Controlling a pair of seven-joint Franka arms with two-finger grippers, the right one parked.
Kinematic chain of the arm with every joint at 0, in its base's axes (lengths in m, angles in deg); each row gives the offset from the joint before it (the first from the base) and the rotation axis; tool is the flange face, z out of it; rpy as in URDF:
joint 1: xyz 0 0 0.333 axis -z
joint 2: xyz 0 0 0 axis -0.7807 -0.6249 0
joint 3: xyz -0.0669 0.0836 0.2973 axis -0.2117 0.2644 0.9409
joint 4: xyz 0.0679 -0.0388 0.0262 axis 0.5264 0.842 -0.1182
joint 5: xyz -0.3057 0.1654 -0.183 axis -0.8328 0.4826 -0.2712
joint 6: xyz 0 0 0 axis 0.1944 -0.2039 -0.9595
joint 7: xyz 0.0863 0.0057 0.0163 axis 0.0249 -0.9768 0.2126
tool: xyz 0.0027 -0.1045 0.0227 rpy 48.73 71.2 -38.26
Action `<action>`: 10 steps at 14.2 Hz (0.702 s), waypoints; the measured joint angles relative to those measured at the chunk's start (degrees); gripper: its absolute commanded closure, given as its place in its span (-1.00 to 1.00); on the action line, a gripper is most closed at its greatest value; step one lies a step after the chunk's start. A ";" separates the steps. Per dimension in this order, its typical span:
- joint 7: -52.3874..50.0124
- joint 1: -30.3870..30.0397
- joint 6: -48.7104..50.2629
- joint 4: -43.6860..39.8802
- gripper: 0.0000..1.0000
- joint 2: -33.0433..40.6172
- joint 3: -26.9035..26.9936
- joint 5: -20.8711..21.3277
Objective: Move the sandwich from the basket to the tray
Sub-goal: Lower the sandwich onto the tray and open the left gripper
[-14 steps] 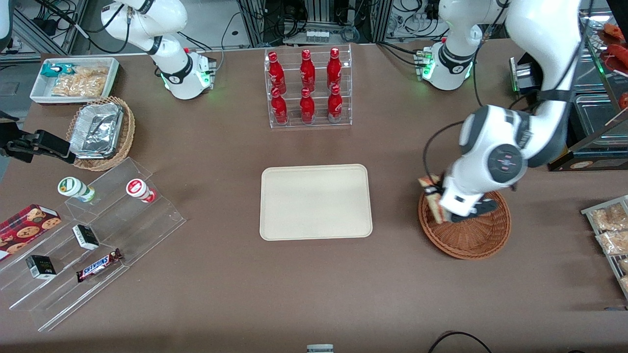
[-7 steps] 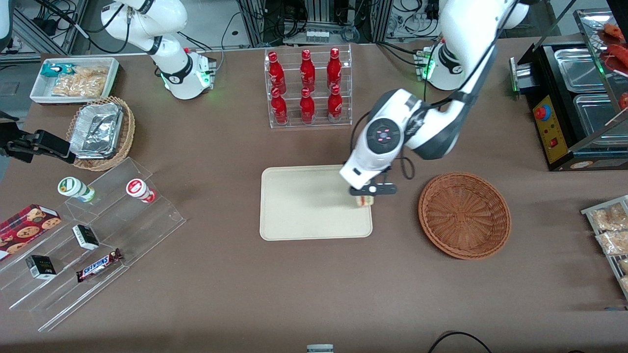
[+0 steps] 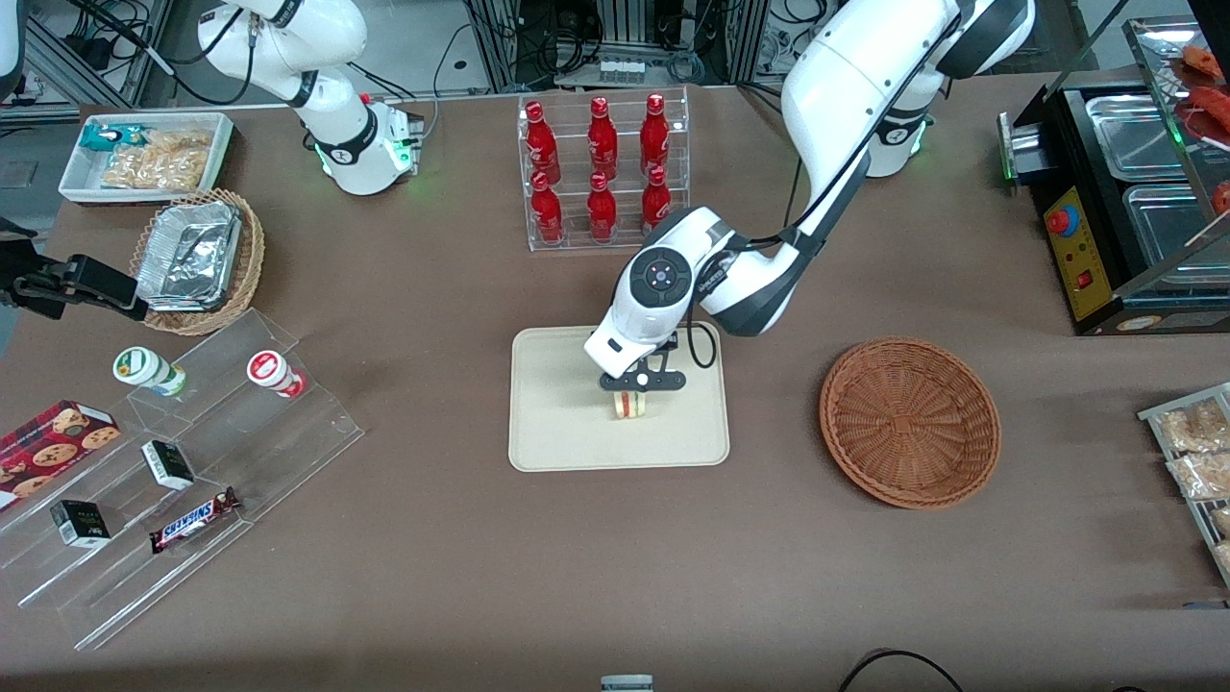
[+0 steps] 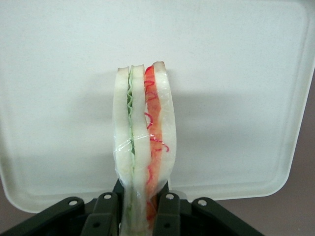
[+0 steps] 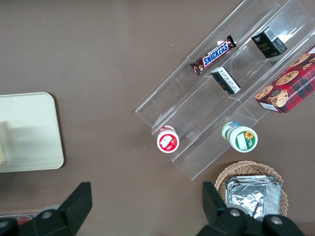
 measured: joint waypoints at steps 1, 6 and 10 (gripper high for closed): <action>0.00 0.09 0.00 -0.23 0.36 -0.34 -0.01 0.00; 0.01 0.29 -1.25 -0.43 -0.14 -1.83 -0.04 0.02; 0.01 1.29 -3.52 -0.58 -1.00 -2.89 -0.05 0.07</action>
